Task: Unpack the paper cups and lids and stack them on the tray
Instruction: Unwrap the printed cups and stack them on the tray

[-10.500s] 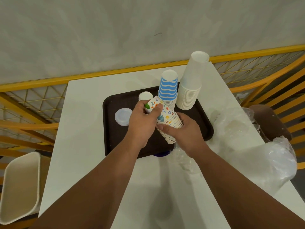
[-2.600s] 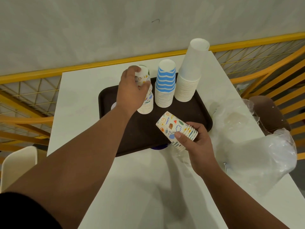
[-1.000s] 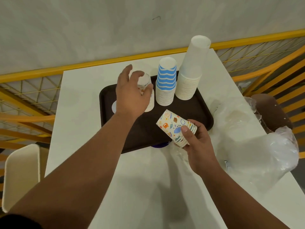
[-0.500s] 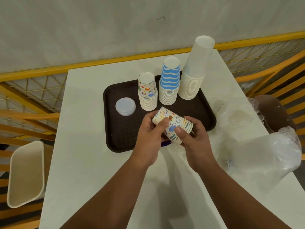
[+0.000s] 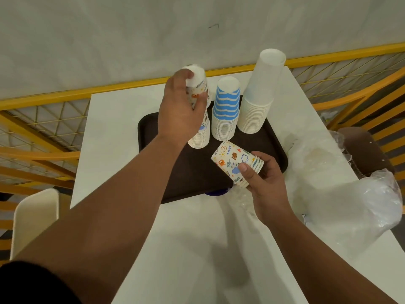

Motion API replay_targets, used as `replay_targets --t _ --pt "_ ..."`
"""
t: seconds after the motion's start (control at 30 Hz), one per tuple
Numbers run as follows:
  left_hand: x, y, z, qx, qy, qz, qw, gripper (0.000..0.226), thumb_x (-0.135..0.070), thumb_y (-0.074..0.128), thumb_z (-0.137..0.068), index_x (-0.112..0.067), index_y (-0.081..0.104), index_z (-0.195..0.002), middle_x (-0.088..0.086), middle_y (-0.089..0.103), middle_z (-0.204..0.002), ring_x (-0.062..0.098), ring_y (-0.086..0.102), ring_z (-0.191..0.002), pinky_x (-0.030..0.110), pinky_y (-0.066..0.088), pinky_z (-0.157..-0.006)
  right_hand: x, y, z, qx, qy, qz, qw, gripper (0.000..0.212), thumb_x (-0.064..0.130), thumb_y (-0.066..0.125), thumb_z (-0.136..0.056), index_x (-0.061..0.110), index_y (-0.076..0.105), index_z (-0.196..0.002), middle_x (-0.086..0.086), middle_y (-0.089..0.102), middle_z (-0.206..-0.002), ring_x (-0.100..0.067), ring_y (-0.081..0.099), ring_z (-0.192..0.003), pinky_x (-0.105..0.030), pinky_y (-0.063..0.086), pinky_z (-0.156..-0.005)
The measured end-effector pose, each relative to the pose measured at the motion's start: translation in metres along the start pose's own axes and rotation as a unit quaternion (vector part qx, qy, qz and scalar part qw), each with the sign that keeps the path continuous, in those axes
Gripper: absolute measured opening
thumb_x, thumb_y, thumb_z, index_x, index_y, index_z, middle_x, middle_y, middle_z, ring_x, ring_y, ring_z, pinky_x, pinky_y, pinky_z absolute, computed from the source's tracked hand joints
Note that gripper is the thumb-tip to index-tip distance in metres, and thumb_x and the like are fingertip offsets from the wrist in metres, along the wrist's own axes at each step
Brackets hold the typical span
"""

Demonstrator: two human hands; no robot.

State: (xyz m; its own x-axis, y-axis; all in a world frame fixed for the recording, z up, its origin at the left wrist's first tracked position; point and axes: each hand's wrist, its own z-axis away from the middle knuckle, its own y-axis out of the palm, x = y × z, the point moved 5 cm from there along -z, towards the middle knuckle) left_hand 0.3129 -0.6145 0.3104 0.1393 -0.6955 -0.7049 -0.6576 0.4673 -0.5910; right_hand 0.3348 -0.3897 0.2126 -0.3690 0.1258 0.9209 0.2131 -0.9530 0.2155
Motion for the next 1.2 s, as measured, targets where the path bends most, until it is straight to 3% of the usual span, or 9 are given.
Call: replay_targets --t 0.2,0.3,0.4,0.47,0.57,0.7,0.87,0.97,1.2 --pt "0.043 0.038 0.016 0.148 -0.083 -0.076 0.983 0.05 -0.023 0.065 -0.091 -0.022 0.042 -0.136 0.005 0.04 -0.146 0.026 0.048 -0.128 0.032 0.046 -0.101 -0.002 -0.004 -0.001 -0.009 0.008 -0.011 1.0 0.061 0.032 0.078 -0.059 0.03 0.054 -0.116 0.003 0.066 -0.117 -0.016 0.069 -0.103 -0.024 0.057 -0.071" --pt "0.034 0.024 0.025 0.085 -0.085 -0.064 0.991 0.048 -0.029 0.063 -0.092 -0.023 0.047 -0.137 0.003 0.03 -0.155 0.022 0.036 -0.139 0.035 0.039 -0.11 0.001 -0.003 -0.001 -0.01 0.008 -0.017 1.0 0.064 0.033 0.078 -0.059 0.028 0.052 -0.117 0.003 0.066 -0.116 -0.013 0.07 -0.1 -0.023 0.057 -0.069" --pt "0.019 0.01 0.05 0.013 -0.101 0.045 0.994 0.032 -0.035 0.064 -0.092 -0.023 0.056 -0.121 0.001 0.053 -0.135 0.015 0.054 -0.122 0.03 0.051 -0.097 0.005 0.001 -0.001 0.005 0.007 -0.042 0.999 0.06 0.031 0.077 -0.06 0.024 0.053 -0.115 0.001 0.067 -0.113 -0.016 0.07 -0.101 -0.032 0.059 -0.076" --pt "0.015 0.02 0.077 0.094 -0.207 0.203 0.953 0.031 -0.036 0.067 -0.09 -0.027 0.056 -0.117 -0.003 0.061 -0.124 0.01 0.063 -0.108 0.023 0.056 -0.081 0.006 0.005 -0.001 0.014 0.008 -0.046 0.999 0.062 0.034 0.077 -0.06 0.022 0.053 -0.116 -0.003 0.066 -0.116 -0.022 0.069 -0.104 -0.041 0.059 -0.08" --pt "0.008 0.037 0.112 0.196 -0.325 0.362 0.852 0.035 -0.03 0.069 -0.088 -0.038 0.055 -0.119 -0.004 0.061 -0.125 0.014 0.065 -0.109 0.035 0.058 -0.087 0.006 0.012 0.0 0.026 -0.005 -0.029 0.999 0.062 0.037 0.081 -0.062 0.023 0.054 -0.115 -0.005 0.066 -0.116 -0.027 0.069 -0.104 -0.042 0.059 -0.077" --pt "0.012 0.034 0.119 0.129 -0.367 0.368 0.845 0.034 -0.022 0.07 -0.088 -0.032 0.055 -0.117 -0.001 0.064 -0.119 0.016 0.068 -0.104 0.037 0.059 -0.085 0.004 0.016 0.002 0.032 -0.023 -0.006 0.999 0.059 0.035 0.079 -0.059 0.024 0.055 -0.112 -0.004 0.067 -0.112 -0.025 0.068 -0.104 -0.032 0.058 -0.072" --pt "0.007 0.012 0.083 0.067 -0.231 0.27 0.932 0.032 -0.025 0.073 -0.086 -0.024 0.052 -0.111 -0.003 0.065 -0.113 0.007 0.069 -0.094 0.022 0.058 -0.071 0.001 0.009 -0.001 0.006 -0.012 -0.033 0.999 0.059 0.032 0.078 -0.058 0.023 0.053 -0.111 -0.003 0.065 -0.115 -0.028 0.067 -0.107 -0.045 0.059 -0.08" --pt "-0.004 -0.009 0.046 0.015 -0.063 0.091 0.994 0.04 -0.032 0.073 -0.085 -0.02 0.056 -0.119 -0.003 0.056 -0.121 0.005 0.057 -0.105 0.013 0.05 -0.083 -0.001 0.005 -0.002 -0.013 0.004 -0.03 0.999 0.071 0.041 0.08 -0.05 0.024 0.053 -0.113 -0.005 0.063 -0.12 -0.027 0.067 -0.108 -0.049 0.059 -0.083" --pt "-0.007 -0.004 -0.013 -0.009 0.081 -0.032 0.996 0.043 -0.03 0.072 -0.085 -0.011 0.055 -0.121 0.009 0.049 -0.129 0.021 0.055 -0.11 0.024 0.05 -0.085 -0.005 0.005 -0.002 -0.019 0.025 -0.012 0.999 0.076 0.048 0.08 -0.044 0.028 0.052 -0.112 -0.002 0.062 -0.123 -0.027 0.066 -0.109 -0.05 0.058 -0.086"
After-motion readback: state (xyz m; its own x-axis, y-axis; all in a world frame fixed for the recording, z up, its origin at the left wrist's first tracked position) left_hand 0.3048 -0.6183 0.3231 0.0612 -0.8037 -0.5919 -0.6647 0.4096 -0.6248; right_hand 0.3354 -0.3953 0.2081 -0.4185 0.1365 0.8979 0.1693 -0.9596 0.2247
